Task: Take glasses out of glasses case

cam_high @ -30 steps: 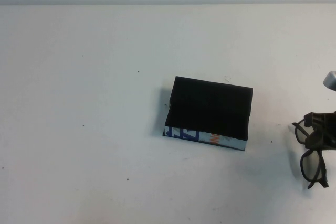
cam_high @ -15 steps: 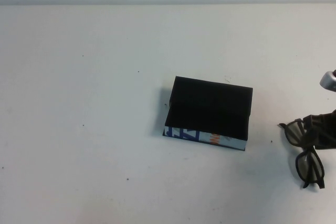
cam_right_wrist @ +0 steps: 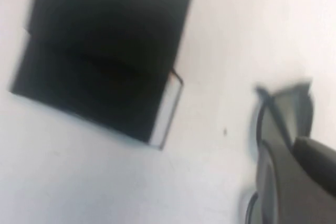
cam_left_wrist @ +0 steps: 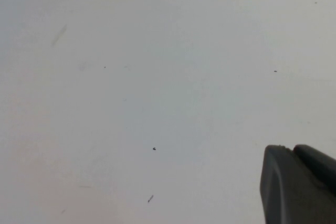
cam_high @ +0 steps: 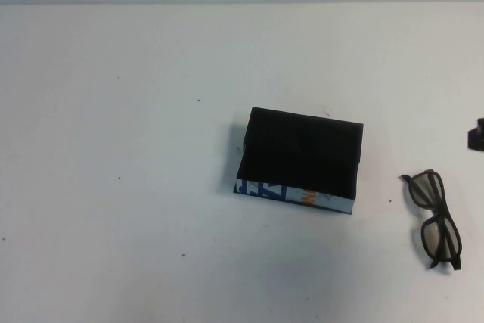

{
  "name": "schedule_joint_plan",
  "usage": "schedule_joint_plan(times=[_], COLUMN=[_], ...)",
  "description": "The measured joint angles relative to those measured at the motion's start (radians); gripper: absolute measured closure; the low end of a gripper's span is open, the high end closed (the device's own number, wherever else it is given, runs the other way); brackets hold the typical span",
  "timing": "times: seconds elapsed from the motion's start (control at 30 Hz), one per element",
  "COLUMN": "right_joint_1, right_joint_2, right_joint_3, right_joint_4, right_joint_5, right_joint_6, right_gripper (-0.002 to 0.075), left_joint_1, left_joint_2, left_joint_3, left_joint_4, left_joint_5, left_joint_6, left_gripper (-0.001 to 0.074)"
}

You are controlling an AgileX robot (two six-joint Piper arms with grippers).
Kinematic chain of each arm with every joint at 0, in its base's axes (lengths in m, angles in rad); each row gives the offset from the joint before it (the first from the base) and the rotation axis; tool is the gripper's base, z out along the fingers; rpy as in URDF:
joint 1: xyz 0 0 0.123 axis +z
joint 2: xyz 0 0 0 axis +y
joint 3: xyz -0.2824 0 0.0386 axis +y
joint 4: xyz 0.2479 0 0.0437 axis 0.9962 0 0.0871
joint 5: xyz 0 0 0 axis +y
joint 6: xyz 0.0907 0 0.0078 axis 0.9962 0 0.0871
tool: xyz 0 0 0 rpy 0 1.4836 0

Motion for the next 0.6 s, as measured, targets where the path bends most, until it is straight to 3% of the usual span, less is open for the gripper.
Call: schedule_joint_plan(times=[0.3,0.6], right_joint_1=[0.0,0.0], right_joint_2=[-0.402,-0.713], right_joint_3=[0.019,0.251], right_joint_4=[-0.002,0.132], right_joint_5=[-0.009,-0.068], right_joint_6=[-0.081,-0.251], right_gripper=[0.0741,0.0742], left_joint_1=[0.0,0.0], left_joint_2=[0.0,0.0], left_joint_3=[0.0,0.0], left_joint_4=[0.0,0.0], left_joint_5=[0.0,0.0], left_joint_6=[0.0,0.0], left_gripper=[0.0739,0.0739])
